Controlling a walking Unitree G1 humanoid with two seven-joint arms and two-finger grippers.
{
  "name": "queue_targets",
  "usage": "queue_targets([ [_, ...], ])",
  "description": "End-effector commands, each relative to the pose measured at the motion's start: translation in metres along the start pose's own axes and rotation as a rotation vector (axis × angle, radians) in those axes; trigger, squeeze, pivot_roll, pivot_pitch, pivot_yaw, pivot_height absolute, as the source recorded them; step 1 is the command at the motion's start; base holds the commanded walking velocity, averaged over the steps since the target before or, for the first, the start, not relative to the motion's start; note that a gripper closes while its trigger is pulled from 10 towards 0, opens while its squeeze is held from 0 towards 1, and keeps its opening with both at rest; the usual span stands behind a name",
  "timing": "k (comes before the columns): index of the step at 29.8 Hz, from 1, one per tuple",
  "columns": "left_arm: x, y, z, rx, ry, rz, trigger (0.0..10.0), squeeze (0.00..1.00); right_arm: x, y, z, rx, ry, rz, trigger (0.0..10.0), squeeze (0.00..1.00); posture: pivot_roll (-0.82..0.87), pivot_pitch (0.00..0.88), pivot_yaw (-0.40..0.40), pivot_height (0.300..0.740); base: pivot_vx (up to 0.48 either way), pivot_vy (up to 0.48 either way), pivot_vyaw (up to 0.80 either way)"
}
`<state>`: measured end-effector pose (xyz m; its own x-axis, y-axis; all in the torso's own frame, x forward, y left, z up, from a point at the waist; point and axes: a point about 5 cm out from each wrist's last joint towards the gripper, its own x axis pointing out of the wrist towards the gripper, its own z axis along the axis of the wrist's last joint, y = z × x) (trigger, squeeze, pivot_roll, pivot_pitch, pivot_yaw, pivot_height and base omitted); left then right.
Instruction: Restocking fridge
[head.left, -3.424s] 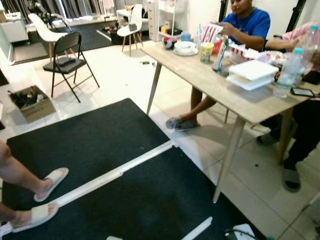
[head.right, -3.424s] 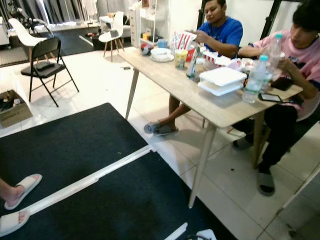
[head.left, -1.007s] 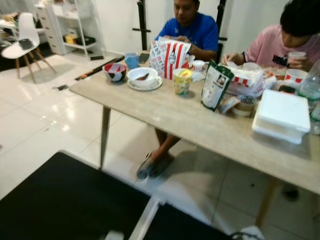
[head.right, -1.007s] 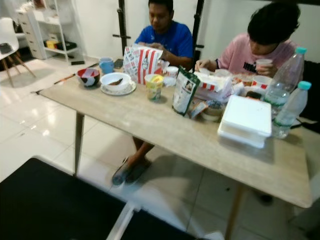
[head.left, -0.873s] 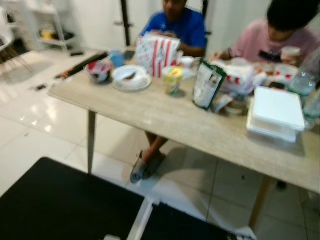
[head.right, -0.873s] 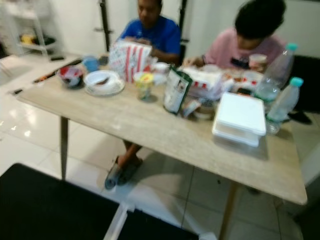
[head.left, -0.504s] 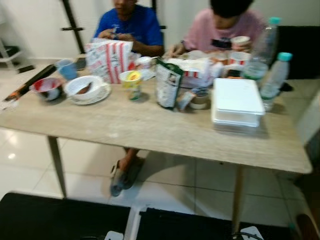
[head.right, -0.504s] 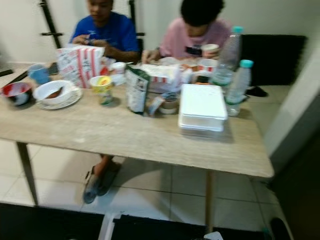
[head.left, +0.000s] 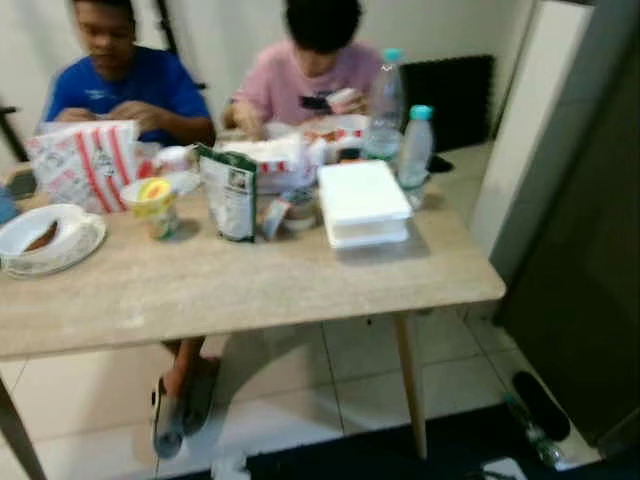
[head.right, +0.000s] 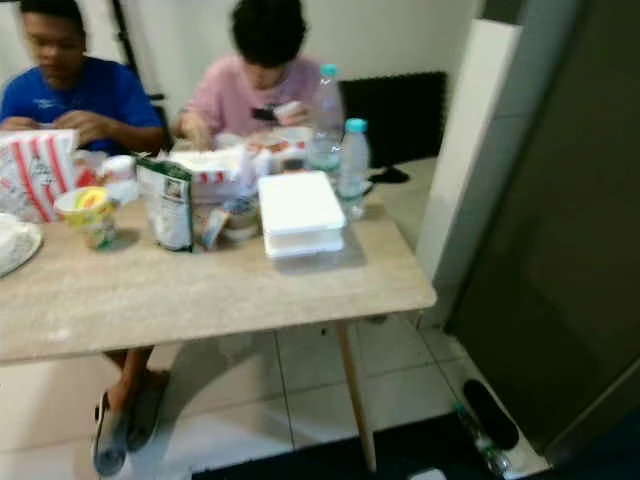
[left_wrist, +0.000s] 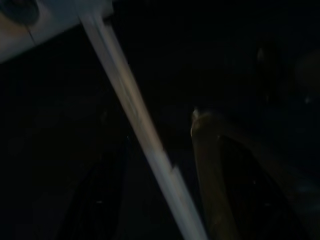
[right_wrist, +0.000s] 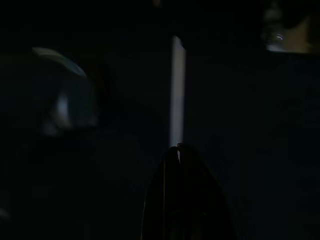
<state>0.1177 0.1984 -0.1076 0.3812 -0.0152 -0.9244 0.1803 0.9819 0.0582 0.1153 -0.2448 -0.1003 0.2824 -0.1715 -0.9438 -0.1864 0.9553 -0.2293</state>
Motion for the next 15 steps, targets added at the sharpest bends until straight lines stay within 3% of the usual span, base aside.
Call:
queue_targets([
  [1, -0.002, 0.001, -0.014, 0.001, 0.044, 0.006, 10.0, 0.00, 0.000, 0.005, 0.011, 0.005, -0.048, 0.011, 10.0, 0.00, -0.02, 0.000, 0.031, 0.740, 0.000, 0.000, 0.00],
  [5, -0.002, 0.002, -0.015, 0.001, 0.049, 0.010, 10.0, 0.00, 0.000, 0.006, 0.015, 0.008, -0.060, 0.017, 10.0, 0.00, -0.02, 0.000, 0.031, 0.740, 0.000, -0.161, 0.00],
  [12, -0.003, 0.007, -0.016, -0.006, 0.047, 0.032, 10.0, 0.00, 0.000, 0.009, 0.023, -0.034, -0.077, 0.033, 10.0, 0.00, -0.01, 0.000, 0.025, 0.740, 0.000, -0.439, 0.00],
  [15, -0.004, 0.010, -0.016, -0.022, 0.039, 0.047, 10.0, 0.00, 0.000, 0.006, 0.026, -0.082, -0.084, 0.035, 10.0, 0.00, 0.00, 0.000, 0.021, 0.740, 0.000, 0.000, 0.00],
])
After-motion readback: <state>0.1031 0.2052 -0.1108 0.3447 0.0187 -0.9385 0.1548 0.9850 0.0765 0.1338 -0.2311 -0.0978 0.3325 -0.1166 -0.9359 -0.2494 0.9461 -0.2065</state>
